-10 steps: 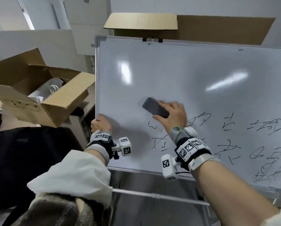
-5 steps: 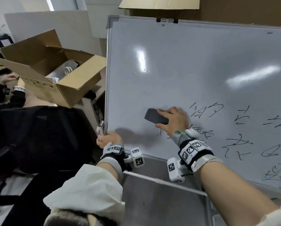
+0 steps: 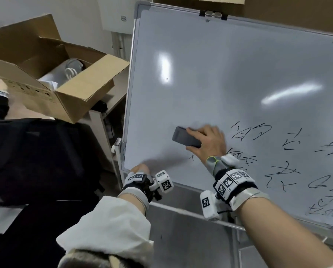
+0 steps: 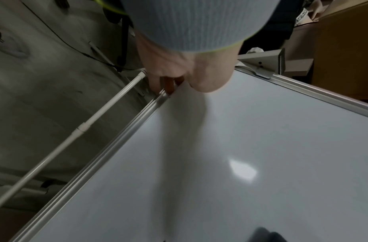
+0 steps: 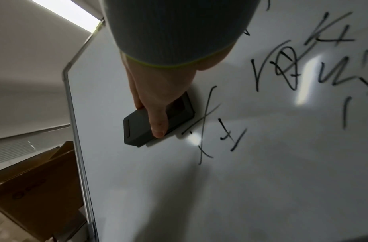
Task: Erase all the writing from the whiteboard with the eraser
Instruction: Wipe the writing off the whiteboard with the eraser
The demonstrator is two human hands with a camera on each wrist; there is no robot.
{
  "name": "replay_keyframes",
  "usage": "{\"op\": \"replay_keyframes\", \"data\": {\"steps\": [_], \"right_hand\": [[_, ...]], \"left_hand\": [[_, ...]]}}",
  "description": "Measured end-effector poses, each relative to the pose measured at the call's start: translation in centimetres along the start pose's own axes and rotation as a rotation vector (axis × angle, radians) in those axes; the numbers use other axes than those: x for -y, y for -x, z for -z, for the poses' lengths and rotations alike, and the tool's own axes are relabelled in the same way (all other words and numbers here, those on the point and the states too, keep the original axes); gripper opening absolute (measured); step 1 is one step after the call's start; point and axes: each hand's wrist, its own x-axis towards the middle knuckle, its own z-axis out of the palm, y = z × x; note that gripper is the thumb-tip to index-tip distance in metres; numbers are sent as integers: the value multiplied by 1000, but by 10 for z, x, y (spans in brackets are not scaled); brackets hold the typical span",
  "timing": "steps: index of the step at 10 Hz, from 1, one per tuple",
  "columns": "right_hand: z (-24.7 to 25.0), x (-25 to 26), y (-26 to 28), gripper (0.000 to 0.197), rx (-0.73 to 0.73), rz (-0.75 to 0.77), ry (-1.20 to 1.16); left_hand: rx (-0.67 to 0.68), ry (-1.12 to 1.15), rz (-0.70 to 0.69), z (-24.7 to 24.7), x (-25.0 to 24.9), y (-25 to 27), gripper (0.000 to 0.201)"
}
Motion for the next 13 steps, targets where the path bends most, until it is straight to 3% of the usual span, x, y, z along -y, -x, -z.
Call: {"op": "replay_keyframes", "data": {"steps": [1, 2, 3, 4, 6, 7, 8, 9, 10, 11, 12, 13], "right_hand": [[-3, -6, -1, 67, -10, -11, 6], [12, -16, -19, 65, -132, -130, 28], [22, -21, -35, 65, -200, -176, 43], [17, -25, -35, 64, -156, -156, 50], [-14, -31, 15, 71, 123, -7, 37], [-5, -40, 14, 69, 67, -50, 10], [23, -51, -20, 66, -110, -141, 7], [40, -52, -43, 61, -248, -145, -7], [35, -47, -39, 59, -272, -96, -23], [27, -43, -26, 59, -256, -46, -36], [26, -44, -19, 58, -245, -32, -31], [22, -51, -3, 58, -203, -18, -21]], "left_hand": [[4, -70, -20, 3, -7, -14, 35], [-18, -144, -64, 1, -10, -24, 42], [-28, -81, -15, 2, -12, -23, 41], [-9, -95, 0, -2, -18, -29, 44], [-69, 125, 51, -6, -34, -44, 40], [-7, 325, 110, -14, -39, -50, 47], [-23, 420, 116, -19, -37, -48, 51], [-41, 373, 160, -33, -21, -70, 55], [11, 144, 118, -37, -22, -48, 58], [243, -146, 128, -43, -30, -8, 41], [264, -241, 109, -57, -37, 0, 42], [192, -147, 43, -72, -39, -8, 34]]}}
